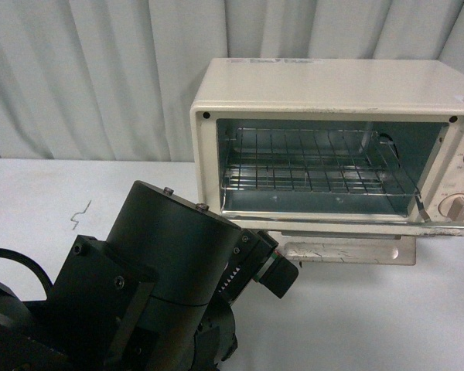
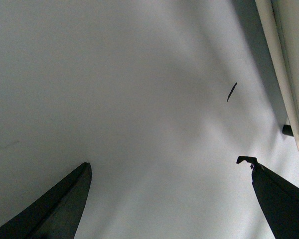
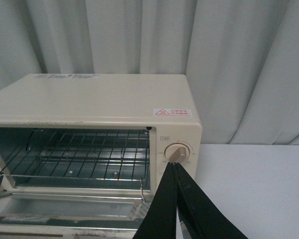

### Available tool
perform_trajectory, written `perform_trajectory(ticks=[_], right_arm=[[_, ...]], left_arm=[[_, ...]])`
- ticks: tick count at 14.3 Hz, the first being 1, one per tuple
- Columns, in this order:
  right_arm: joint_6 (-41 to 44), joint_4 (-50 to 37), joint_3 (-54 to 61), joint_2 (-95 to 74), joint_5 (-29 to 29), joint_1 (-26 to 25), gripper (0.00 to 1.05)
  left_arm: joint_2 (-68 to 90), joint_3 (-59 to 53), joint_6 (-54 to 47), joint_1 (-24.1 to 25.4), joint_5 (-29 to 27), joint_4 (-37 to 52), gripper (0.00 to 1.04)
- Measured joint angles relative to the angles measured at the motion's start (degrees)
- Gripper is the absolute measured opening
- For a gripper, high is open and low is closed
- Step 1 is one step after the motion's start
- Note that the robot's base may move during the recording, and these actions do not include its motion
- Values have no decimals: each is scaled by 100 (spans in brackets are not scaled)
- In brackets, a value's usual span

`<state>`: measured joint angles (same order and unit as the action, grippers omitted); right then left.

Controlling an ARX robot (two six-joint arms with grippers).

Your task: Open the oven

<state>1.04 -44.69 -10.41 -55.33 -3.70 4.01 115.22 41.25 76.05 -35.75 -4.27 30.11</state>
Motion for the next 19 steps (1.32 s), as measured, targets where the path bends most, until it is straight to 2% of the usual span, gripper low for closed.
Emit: perform_trajectory(ticks=[1, 2, 8, 9, 19], right_arm=[[0, 85, 127, 181, 330, -293, 2], [-4, 168, 227, 354, 308, -428, 2], [-15, 981, 730, 1676, 367, -402, 2], [-17, 610, 896, 1690, 365, -402, 2], [-17, 2551, 981, 3604, 367, -402, 2]], left_arm=[[0, 0, 0, 0, -2, 0, 98], [0, 0, 0, 0, 0, -2, 98], [0, 0, 0, 0, -2, -2, 98], [0, 0, 0, 0, 0, -2, 98], [0, 0, 2, 0, 2, -2, 98]])
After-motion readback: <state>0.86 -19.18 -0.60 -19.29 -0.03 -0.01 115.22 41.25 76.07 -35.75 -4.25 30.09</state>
